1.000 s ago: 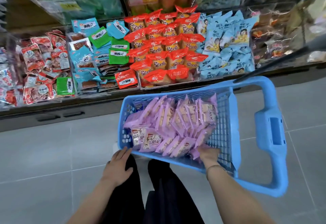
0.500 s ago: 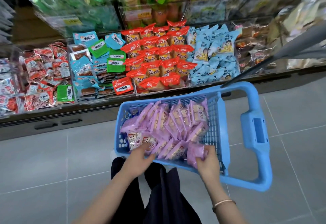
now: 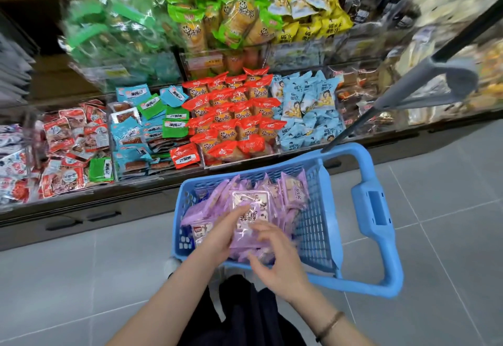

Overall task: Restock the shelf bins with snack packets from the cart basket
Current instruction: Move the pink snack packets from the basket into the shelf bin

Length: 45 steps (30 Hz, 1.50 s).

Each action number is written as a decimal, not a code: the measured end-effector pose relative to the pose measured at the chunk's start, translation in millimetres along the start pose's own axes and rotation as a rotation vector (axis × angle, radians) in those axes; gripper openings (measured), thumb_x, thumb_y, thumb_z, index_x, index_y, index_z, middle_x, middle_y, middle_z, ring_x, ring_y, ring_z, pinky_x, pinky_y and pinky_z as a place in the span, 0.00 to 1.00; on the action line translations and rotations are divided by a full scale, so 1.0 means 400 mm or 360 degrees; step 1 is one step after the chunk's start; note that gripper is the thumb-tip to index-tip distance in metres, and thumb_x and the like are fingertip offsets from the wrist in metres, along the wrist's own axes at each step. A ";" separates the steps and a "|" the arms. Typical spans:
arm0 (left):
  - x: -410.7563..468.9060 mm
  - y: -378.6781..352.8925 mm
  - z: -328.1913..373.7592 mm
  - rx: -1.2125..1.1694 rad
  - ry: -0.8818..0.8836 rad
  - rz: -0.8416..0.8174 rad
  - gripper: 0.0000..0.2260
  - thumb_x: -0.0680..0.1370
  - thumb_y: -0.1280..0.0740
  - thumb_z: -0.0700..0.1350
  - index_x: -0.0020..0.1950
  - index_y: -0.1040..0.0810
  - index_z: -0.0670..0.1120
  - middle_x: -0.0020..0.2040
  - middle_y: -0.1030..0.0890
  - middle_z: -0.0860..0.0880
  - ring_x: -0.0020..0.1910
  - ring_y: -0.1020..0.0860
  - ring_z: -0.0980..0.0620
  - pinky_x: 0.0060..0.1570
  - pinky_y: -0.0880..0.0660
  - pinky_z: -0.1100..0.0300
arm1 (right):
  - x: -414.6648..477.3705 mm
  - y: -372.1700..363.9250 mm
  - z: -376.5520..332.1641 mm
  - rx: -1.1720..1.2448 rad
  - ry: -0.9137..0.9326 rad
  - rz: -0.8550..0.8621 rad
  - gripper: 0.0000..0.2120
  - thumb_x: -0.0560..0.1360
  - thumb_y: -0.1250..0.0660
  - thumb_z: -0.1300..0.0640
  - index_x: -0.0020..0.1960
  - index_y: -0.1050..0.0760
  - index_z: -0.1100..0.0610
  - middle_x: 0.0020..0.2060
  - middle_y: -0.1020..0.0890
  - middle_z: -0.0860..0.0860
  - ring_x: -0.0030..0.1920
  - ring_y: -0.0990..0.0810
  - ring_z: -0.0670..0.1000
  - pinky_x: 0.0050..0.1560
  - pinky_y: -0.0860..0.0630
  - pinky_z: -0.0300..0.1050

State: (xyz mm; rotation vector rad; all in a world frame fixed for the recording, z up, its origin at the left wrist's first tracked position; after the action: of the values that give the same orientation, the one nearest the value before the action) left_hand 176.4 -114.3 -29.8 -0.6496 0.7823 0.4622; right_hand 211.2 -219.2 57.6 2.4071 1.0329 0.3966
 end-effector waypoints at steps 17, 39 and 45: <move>-0.050 0.030 0.041 0.0253 0.0021 -0.0218 0.51 0.55 0.22 0.67 0.73 0.38 0.54 0.68 0.30 0.56 0.65 0.28 0.55 0.65 0.30 0.53 | 0.074 -0.059 0.178 0.1295 -0.1333 -0.0082 0.17 0.73 0.30 0.53 0.60 0.27 0.53 0.59 0.20 0.53 0.53 0.19 0.46 0.55 0.23 0.44; -0.031 0.033 0.092 0.0743 -0.0231 0.0088 0.29 0.69 0.25 0.42 0.67 0.31 0.53 0.66 0.31 0.50 0.44 0.22 0.53 0.35 0.26 0.65 | 0.094 -0.026 0.218 0.0580 -0.1023 -0.0515 0.18 0.69 0.27 0.47 0.57 0.29 0.40 0.59 0.23 0.43 0.59 0.24 0.43 0.60 0.26 0.42; -0.024 0.003 0.102 -0.0083 -0.0228 -0.0046 0.20 0.73 0.38 0.63 0.62 0.25 0.58 0.61 0.20 0.47 0.61 0.22 0.44 0.62 0.28 0.43 | 0.122 -0.008 0.209 0.0670 -0.1095 -0.0248 0.17 0.75 0.36 0.41 0.62 0.30 0.42 0.64 0.25 0.43 0.59 0.27 0.39 0.65 0.31 0.44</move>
State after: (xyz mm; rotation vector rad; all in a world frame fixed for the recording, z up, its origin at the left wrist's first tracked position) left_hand 190.1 -86.7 -1.1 -0.6678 0.6264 0.4980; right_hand 278.9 -207.9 -10.6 2.4789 1.0215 -0.7272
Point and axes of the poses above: each hand's wrist, its own x-axis towards the middle knuckle, its own y-axis out of the back of the hand, z = x × y, the point moved 8 cm from there along x, towards the middle knuckle
